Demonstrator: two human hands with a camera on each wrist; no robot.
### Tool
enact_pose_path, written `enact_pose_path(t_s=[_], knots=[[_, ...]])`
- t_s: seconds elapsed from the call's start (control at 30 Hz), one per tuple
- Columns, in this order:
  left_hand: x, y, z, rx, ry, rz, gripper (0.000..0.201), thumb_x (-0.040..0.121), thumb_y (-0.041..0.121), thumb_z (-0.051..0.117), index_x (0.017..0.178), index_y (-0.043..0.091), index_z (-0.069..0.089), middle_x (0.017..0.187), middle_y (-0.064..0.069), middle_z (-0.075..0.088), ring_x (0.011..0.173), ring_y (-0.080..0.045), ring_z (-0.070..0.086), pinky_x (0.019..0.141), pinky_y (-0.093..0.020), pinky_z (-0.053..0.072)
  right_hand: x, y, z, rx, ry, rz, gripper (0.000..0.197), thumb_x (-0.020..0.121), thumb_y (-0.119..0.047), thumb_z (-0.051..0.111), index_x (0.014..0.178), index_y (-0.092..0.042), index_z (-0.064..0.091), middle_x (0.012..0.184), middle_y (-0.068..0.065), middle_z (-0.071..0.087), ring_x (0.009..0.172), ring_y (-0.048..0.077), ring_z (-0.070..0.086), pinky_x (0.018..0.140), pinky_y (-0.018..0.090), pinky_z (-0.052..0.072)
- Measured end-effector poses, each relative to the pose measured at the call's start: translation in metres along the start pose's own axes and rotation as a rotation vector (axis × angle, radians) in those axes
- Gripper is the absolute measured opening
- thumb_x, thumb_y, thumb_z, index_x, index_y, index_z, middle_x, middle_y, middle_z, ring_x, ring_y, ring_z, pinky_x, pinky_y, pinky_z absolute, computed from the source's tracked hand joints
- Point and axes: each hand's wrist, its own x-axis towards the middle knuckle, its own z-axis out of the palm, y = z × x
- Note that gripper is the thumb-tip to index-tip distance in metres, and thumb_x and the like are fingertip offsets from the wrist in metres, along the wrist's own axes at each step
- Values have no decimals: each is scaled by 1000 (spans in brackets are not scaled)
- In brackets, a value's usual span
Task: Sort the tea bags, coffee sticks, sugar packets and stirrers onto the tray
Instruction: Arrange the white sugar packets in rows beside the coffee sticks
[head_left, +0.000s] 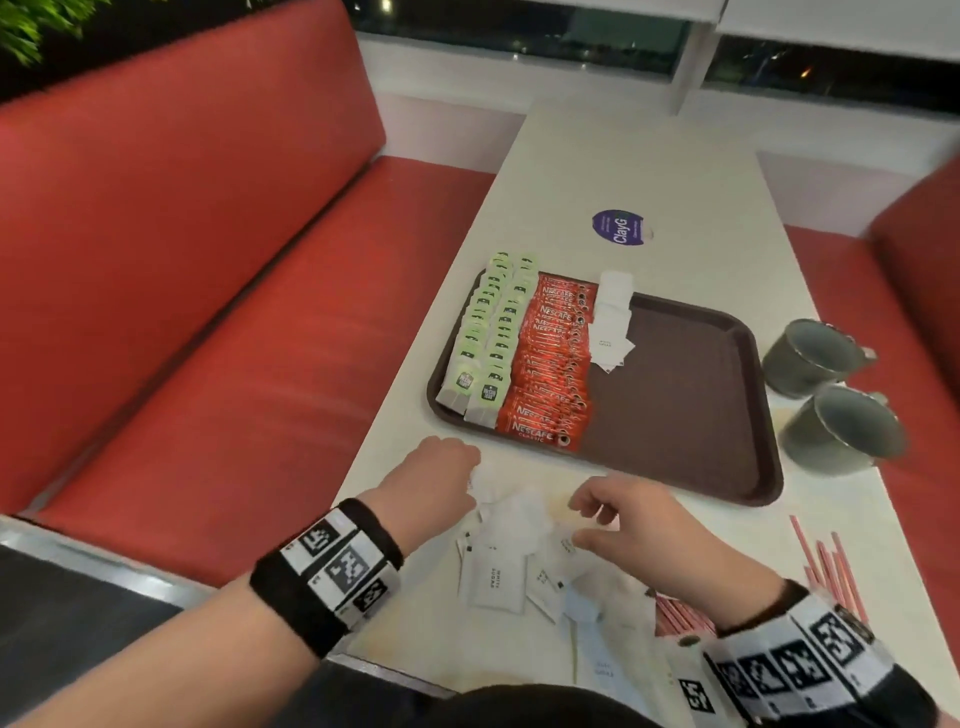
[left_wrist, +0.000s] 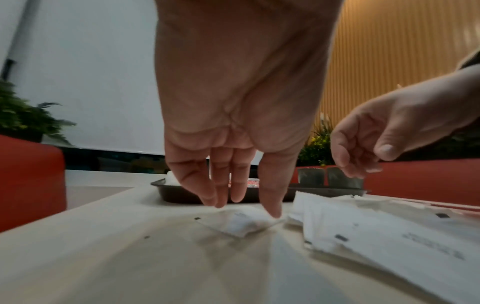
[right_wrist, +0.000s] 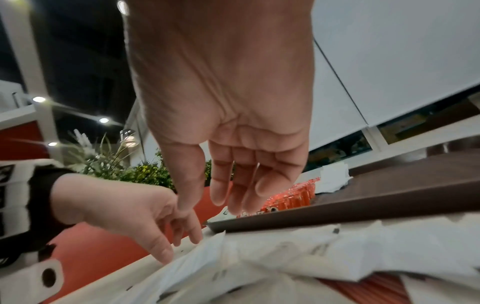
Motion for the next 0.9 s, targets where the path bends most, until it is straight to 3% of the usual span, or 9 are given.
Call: enact_pose_path(t_s=[0.13,0.37,0.57,0.67,0.8,0.9], knots=[[2,1,6,133,-47,18,29,91,12,50,120,10,49,119,-9,50,109,-27,47,80,-30,39,-7,-14,13,-210,-16,12,43,82,-40,69,122,-30,56,119,-11,54,112,10,46,94,25,40],[5,-11,6,121,-44,9,37,86,26,62,118,12,49,117,-7,44,108,-27,41,81,-33,43,-30,-19,42,-496,-67,116,75,73,-56,68,137,-33,36,134,-7,42,121,20,38,97,37,34],[5,-18,5,8,-45,0,61,79,25,70,131,16,40,122,-9,50,111,-28,49,88,-34,46,-30,-23,58,-521,46,158,48,84,-31,57,129,-26,41,125,-3,50,113,23,45,91,38,34],[7,-23,1,-28,-89,-30,65,75,28,73,130,16,40,120,-8,53,108,-26,53,86,-32,48,-29,-22,61,-482,86,164,40,85,-22,53,124,-25,46,119,-4,52,109,21,47,87,35,34],[5,-32,-1,-15,-100,-21,52,71,35,73,113,18,49,107,-2,53,104,-24,53,73,-27,42,-27,-19,64,-468,82,160,37,87,-19,50,124,-25,48,116,-3,53,110,21,49,87,34,31],[2,-41,2,-13,-78,-24,54,73,40,71,117,18,50,113,-4,52,113,-25,49,81,-29,43,-28,-20,64,-450,122,150,37,89,-31,51,126,-25,49,118,-4,51,113,21,46,91,34,30]])
